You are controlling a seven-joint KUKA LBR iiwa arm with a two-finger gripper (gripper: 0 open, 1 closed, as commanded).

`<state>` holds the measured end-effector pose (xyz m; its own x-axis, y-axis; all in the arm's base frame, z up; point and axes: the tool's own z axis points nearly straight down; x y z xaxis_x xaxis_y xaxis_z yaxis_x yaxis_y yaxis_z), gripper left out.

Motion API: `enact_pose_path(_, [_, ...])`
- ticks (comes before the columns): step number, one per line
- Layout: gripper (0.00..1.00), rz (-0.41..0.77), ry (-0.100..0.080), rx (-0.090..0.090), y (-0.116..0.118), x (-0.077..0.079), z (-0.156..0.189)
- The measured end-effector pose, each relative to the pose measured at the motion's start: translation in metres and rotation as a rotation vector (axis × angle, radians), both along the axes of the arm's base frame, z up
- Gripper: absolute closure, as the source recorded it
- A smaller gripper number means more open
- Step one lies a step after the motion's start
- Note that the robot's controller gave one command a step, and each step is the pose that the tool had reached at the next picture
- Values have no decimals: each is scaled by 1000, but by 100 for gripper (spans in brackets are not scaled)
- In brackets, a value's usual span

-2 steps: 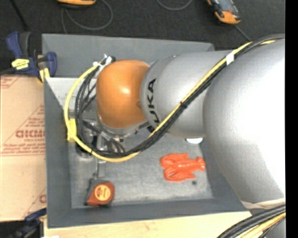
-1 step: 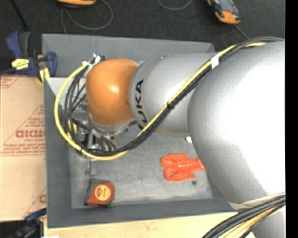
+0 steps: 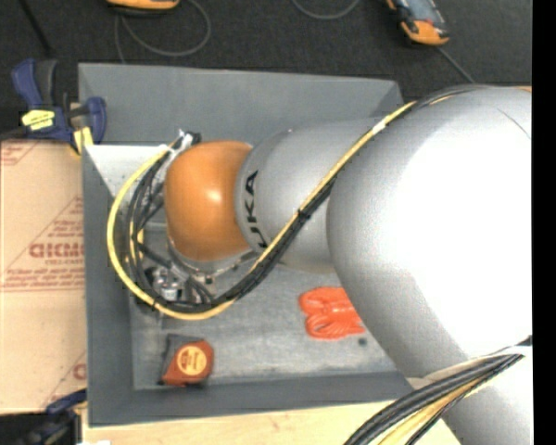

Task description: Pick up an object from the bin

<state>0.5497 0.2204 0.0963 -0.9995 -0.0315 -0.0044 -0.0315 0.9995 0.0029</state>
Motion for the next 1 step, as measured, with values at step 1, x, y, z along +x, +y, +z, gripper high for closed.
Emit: enact_pose_path(1, [100,-1,0,0,0,0,0])
